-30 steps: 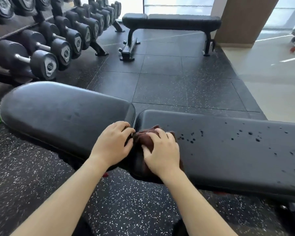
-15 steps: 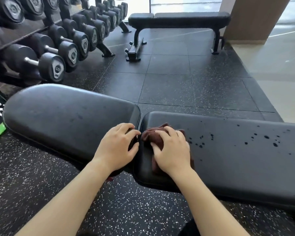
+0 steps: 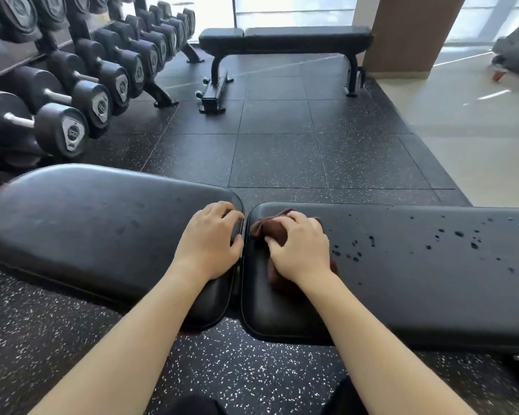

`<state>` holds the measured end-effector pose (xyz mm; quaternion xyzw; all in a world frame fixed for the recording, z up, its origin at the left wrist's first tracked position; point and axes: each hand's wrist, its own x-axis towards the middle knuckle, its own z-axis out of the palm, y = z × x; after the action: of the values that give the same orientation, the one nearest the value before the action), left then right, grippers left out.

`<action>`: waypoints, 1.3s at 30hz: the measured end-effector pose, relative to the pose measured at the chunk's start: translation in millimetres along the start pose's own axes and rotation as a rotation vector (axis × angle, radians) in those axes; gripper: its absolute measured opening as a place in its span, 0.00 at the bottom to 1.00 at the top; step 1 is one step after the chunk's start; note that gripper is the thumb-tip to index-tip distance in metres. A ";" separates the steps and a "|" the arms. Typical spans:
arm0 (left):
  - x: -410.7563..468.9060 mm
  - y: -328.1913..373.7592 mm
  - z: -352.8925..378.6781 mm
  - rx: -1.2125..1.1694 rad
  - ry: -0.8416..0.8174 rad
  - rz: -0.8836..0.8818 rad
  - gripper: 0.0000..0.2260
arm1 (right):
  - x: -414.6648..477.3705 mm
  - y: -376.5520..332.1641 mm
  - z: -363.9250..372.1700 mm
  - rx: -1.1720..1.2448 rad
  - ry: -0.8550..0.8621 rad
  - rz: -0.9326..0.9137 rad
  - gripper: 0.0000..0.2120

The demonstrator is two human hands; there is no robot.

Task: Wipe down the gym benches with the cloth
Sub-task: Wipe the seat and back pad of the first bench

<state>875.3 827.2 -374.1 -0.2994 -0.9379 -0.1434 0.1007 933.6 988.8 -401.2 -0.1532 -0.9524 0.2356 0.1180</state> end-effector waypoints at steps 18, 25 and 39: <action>-16.8 23.2 2.8 -0.054 -0.060 0.087 0.12 | -52.5 54.4 -43.4 0.084 0.086 0.097 0.15; -16.7 22.5 6.6 -0.051 -0.072 0.052 0.10 | -8.8 44.1 -46.2 -0.005 -0.045 0.127 0.19; -17.0 20.7 10.3 -0.049 -0.105 0.056 0.11 | -58.4 23.6 -37.5 -0.013 0.011 0.181 0.21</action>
<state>900.1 837.6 -384.1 -0.3350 -0.9294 -0.1475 0.0481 1004.3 1003.9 -389.3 -0.2408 -0.9356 0.2380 0.1002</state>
